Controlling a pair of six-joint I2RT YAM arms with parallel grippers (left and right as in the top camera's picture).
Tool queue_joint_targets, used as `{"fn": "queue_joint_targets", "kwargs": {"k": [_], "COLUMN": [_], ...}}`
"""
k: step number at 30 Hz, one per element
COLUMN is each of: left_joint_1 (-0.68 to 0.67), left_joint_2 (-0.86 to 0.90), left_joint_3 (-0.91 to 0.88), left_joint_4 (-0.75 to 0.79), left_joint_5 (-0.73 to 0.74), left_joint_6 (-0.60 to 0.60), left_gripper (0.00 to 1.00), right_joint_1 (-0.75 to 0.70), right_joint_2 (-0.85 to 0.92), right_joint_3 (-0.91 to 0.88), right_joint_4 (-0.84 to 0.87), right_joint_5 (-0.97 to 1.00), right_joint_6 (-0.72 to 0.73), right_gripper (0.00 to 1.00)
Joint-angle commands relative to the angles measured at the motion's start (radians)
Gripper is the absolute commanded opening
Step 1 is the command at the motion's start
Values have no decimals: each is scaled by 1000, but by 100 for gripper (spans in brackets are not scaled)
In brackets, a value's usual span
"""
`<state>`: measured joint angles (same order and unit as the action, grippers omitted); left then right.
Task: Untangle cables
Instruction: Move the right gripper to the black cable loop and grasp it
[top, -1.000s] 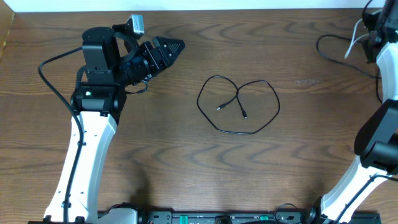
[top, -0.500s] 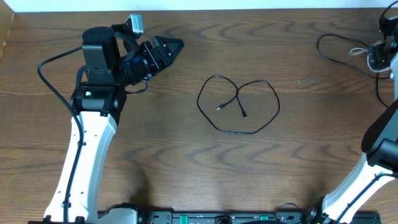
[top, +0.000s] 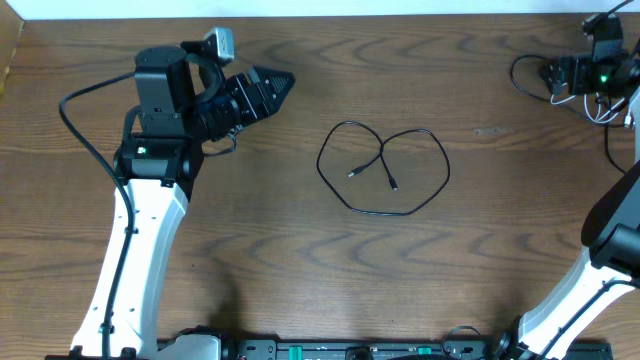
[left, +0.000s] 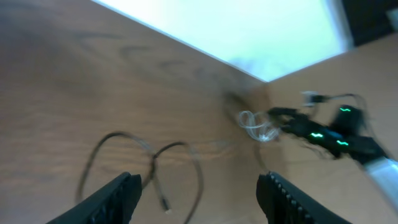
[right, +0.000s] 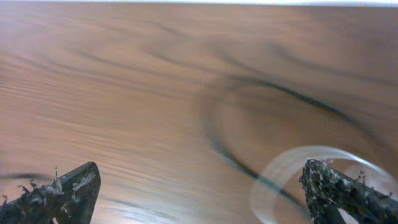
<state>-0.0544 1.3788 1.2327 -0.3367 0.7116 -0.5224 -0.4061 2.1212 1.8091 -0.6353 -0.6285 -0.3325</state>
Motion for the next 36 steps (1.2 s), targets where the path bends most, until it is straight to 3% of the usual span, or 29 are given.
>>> {"fn": "queue_joint_targets", "kwargs": {"k": [1, 8, 10, 11, 14, 18, 20, 23, 28, 36], "left_joint_1": [3, 3, 3, 3, 3, 3, 4, 4, 4, 4], "left_joint_2": [6, 57, 83, 93, 125, 130, 130, 130, 130, 130], "left_joint_3": [-2, -5, -5, -5, -5, -5, -5, -5, -5, -5], "left_joint_4": [-91, -266, -285, -286, -285, -283, -285, -288, -288, -293], "left_joint_5": [-161, -235, -235, -234, -235, -274, -315, -344, -374, -374], "left_joint_6": [88, 214, 227, 231, 235, 242, 242, 243, 253, 253], "left_gripper": [65, 65, 65, 65, 65, 65, 65, 65, 65, 65], "right_joint_1": [28, 209, 300, 335, 486, 642, 722, 796, 877, 891], "right_joint_2": [-46, -45, -45, -45, -45, -45, -45, -38, -11, 13], "right_joint_3": [8, -29, -61, -76, -131, -160, -172, -180, -180, -181], "right_joint_4": [-30, -172, -192, -192, -182, -159, -150, -139, -143, -198], "right_joint_5": [-430, -338, -222, -172, 76, 336, 496, 600, 629, 726], "right_joint_6": [216, 234, 256, 291, 459, 580, 688, 766, 828, 864], "right_gripper": [99, 98, 81, 77, 68, 59, 49, 40, 38, 36]}}
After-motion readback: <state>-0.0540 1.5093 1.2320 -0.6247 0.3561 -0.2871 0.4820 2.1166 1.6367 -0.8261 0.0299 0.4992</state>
